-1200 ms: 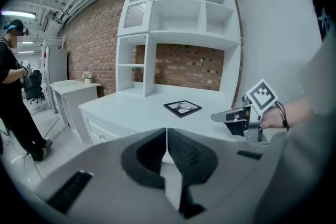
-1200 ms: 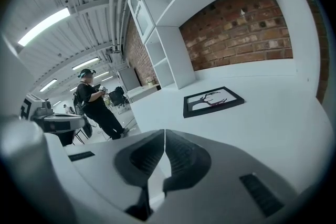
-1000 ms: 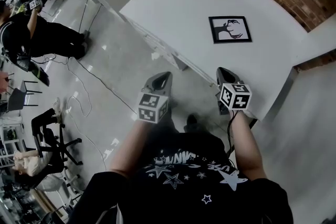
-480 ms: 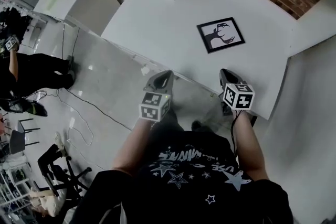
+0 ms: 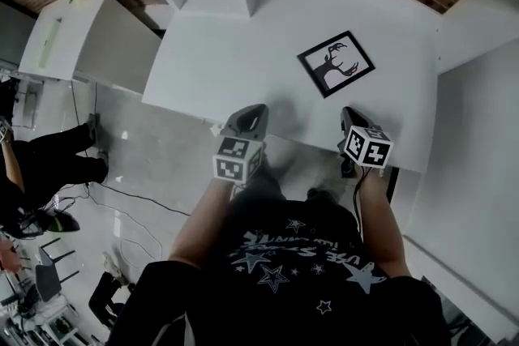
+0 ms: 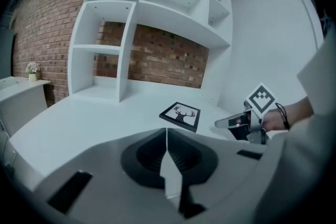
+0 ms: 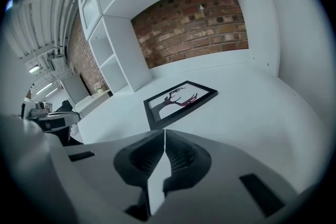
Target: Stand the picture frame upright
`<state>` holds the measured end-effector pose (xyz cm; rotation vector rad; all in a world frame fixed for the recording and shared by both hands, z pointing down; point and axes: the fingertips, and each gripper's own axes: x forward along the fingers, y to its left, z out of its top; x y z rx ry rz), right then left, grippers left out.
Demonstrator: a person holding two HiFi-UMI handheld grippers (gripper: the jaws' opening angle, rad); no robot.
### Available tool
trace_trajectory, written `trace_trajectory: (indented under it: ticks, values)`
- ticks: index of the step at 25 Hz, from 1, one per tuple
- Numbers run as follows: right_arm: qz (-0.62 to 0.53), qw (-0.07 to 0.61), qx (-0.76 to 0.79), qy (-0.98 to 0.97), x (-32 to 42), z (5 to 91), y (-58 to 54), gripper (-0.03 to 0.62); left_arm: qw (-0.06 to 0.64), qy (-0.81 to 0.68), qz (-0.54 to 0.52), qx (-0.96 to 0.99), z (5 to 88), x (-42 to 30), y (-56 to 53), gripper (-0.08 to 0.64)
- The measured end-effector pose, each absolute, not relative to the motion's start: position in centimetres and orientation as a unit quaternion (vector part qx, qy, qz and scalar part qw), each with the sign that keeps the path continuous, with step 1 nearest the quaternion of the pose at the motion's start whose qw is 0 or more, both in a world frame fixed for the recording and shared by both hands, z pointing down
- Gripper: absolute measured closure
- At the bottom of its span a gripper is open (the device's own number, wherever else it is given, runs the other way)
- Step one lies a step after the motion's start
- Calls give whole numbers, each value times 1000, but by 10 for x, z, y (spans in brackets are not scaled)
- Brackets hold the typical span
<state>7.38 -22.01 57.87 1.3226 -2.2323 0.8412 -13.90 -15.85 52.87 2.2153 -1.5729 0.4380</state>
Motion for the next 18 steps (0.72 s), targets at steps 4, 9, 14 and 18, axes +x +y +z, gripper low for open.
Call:
trace_trajectory:
  ticks: [4,9,14,18]
  values:
    - [319,203,506,-775,67,581,-224,575,202,-532,164,806,531,-151,-174,541]
    - [353,173,553,-735,65,585,-230,575,206,-500,171,824,538,-163,-190,541]
    - [373,156,584,-704,61,584,-242,575,207,-469,179,840,544,-172,-209,541]
    - [392,155,608,-673,59,589,-250,510,204,-437,194,854,547,-173,-218,541]
